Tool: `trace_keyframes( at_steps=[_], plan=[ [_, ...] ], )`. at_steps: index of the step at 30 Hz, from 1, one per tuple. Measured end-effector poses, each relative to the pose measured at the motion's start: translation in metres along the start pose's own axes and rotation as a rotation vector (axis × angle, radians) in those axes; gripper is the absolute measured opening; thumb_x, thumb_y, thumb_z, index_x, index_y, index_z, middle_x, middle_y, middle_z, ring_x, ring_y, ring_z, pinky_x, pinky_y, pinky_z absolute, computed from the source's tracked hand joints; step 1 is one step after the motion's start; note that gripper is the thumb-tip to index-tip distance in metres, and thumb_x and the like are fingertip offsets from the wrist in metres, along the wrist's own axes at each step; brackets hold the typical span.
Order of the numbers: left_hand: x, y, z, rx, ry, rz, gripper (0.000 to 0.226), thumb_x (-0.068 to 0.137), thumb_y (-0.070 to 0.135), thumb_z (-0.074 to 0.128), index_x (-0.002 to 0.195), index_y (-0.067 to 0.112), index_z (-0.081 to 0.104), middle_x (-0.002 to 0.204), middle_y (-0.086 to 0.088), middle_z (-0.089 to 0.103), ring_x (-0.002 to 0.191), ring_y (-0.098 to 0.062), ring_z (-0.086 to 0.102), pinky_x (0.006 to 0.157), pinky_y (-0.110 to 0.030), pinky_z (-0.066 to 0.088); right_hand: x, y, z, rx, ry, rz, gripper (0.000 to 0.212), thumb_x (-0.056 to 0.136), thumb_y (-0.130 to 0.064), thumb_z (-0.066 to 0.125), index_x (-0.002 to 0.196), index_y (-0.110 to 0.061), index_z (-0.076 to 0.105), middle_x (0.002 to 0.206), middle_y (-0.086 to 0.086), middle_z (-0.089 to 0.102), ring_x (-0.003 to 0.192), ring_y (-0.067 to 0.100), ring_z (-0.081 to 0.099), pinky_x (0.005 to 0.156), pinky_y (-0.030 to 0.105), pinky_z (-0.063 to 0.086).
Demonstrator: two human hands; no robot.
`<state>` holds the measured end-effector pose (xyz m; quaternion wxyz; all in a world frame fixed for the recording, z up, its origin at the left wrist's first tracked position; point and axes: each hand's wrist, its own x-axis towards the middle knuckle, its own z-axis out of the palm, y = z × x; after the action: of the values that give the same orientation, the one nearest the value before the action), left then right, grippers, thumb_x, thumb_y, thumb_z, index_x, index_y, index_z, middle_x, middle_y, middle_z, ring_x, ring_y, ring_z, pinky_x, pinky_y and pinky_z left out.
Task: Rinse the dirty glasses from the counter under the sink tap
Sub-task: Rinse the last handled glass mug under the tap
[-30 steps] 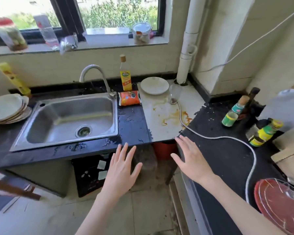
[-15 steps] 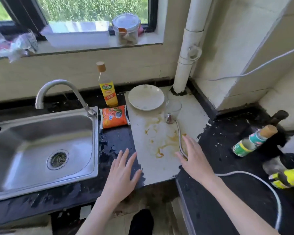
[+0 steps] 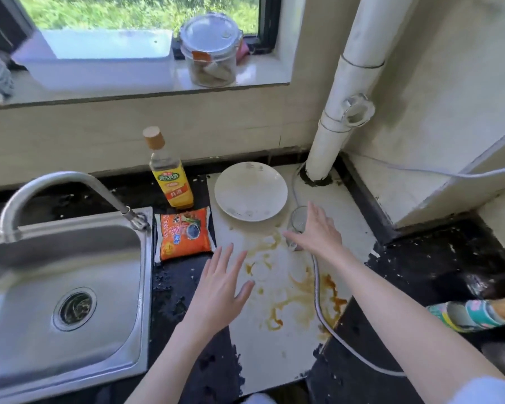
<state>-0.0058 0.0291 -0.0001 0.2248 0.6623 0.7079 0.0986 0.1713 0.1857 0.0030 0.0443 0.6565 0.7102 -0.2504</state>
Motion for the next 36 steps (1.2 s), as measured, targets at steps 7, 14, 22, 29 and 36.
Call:
trace_keyframes(
  at_steps=[7,14,22,29,36],
  plan=[
    [-0.038,-0.012,0.002,-0.055,0.055,-0.098,0.06,0.096,0.043,0.039,0.148,0.027,0.014,0.157,0.002,0.001,0.143,-0.014,-0.012,0.117,-0.034,0.004,0.006,0.003,0.0,-0.016,0.052,0.0,0.084,0.08,-0.052,0.06,0.143,-0.012,0.022,0.138,0.018,0.024,0.127,0.036,0.028,0.094,0.043,0.039],
    [-0.075,-0.021,-0.002,-0.277,0.055,-0.165,0.057,0.095,0.038,0.044,0.146,0.027,0.022,0.155,0.005,0.017,0.143,-0.01,0.012,0.114,-0.029,0.019,-0.044,-0.025,0.004,0.061,0.088,-0.156,0.081,0.076,-0.051,0.064,0.14,-0.018,0.028,0.13,0.011,0.03,0.122,0.029,0.033,0.092,0.037,0.039],
    [-0.099,-0.068,-0.045,-0.596,0.106,-0.205,0.033,0.092,0.035,0.052,0.123,0.022,0.052,0.124,0.017,0.042,0.118,0.0,0.04,0.1,-0.021,0.033,-0.122,-0.125,0.028,0.205,-0.054,-0.272,0.085,0.072,-0.055,0.067,0.142,-0.022,0.032,0.138,0.006,0.03,0.128,0.025,0.039,0.099,0.038,0.038],
    [-0.14,-0.154,-0.055,-0.711,0.06,-0.251,0.019,0.093,0.03,0.051,0.107,0.019,0.058,0.13,0.004,0.041,0.126,-0.009,0.04,0.106,-0.035,0.035,-0.157,-0.231,0.101,0.21,-0.111,-0.305,0.084,0.071,-0.055,0.067,0.141,-0.025,0.033,0.137,0.007,0.032,0.127,0.027,0.04,0.101,0.041,0.04],
    [-0.162,-0.229,-0.086,-0.789,0.021,-0.37,0.026,0.095,0.032,0.048,0.097,0.012,0.065,0.103,-0.002,0.068,0.096,-0.015,0.061,0.081,-0.025,0.042,-0.171,-0.309,0.148,0.208,-0.18,-0.276,0.085,0.073,-0.053,0.067,0.143,-0.022,0.03,0.139,0.006,0.029,0.129,0.027,0.038,0.101,0.04,0.039]
  ],
)
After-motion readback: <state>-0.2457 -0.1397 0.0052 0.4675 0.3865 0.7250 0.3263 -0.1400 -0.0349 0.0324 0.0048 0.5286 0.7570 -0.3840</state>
